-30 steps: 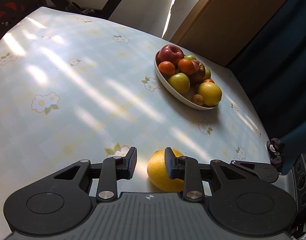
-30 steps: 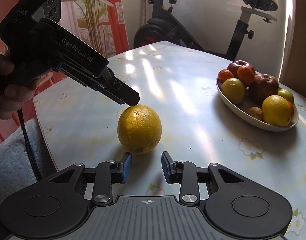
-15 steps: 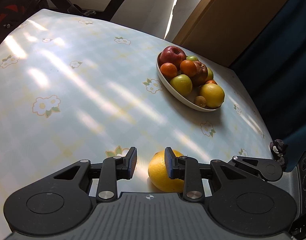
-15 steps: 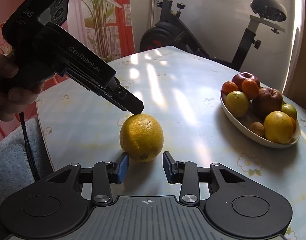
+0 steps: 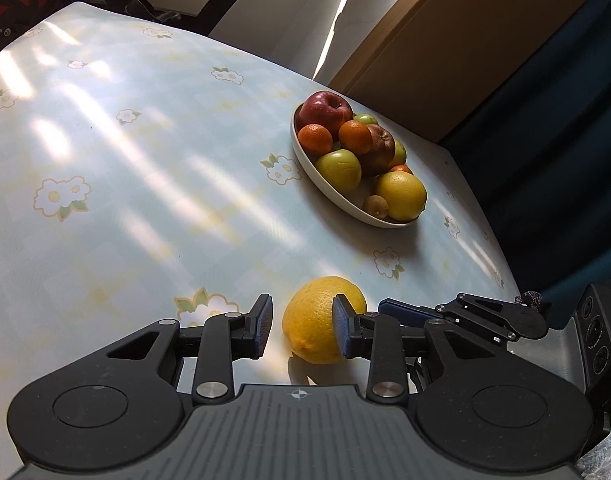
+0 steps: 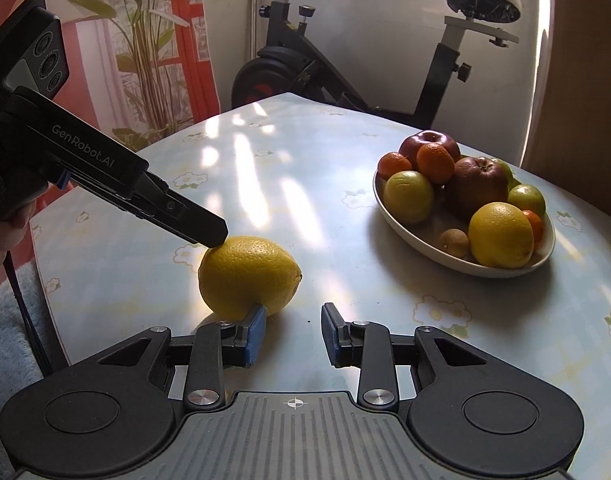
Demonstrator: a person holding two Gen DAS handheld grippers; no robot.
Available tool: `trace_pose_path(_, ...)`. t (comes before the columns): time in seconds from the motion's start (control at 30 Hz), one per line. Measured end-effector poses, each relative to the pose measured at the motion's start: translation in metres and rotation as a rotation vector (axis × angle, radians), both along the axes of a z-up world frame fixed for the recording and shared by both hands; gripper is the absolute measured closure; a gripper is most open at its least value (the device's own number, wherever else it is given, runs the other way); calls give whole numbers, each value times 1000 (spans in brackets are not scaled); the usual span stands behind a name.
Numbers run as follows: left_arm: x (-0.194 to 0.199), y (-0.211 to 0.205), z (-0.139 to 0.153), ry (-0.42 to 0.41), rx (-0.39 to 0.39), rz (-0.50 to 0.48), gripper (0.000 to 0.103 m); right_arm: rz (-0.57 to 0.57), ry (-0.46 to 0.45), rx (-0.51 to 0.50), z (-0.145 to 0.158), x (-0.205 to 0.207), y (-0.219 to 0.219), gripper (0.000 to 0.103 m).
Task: Organize fruits
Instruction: 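Close the left tool on the last lemon on the table, then carry the lemon in the left tool over the plate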
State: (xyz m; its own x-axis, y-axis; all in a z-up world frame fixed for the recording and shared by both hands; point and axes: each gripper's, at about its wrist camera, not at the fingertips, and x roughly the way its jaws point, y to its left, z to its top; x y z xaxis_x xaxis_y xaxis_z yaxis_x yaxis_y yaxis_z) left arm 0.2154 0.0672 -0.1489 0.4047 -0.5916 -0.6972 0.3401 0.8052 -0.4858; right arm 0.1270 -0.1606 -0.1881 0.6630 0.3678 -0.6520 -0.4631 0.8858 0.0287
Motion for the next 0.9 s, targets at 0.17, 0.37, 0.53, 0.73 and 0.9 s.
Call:
trace_pose_path(0.17,4,-6,1,-5,5,2,67,16,15,6,-2,0,5,73)
trace_pose_path(0.37,8,-10,1,-6,-1,-2,67,58,12,-16,-5,-1,16,70)
trace_pose_path(0.53,9,-9,-3,13,-39,-20,67,70,22,-10,-8,2,17,65)
trace_pose_path(0.73,8,-10,-4,23,-63,-38,67,62,23,21,-11,3,13,63)
trace_pose_path(0.9,9,-12,-5,26,-66,-46,68,50,-6,30,-9,0,11,65)
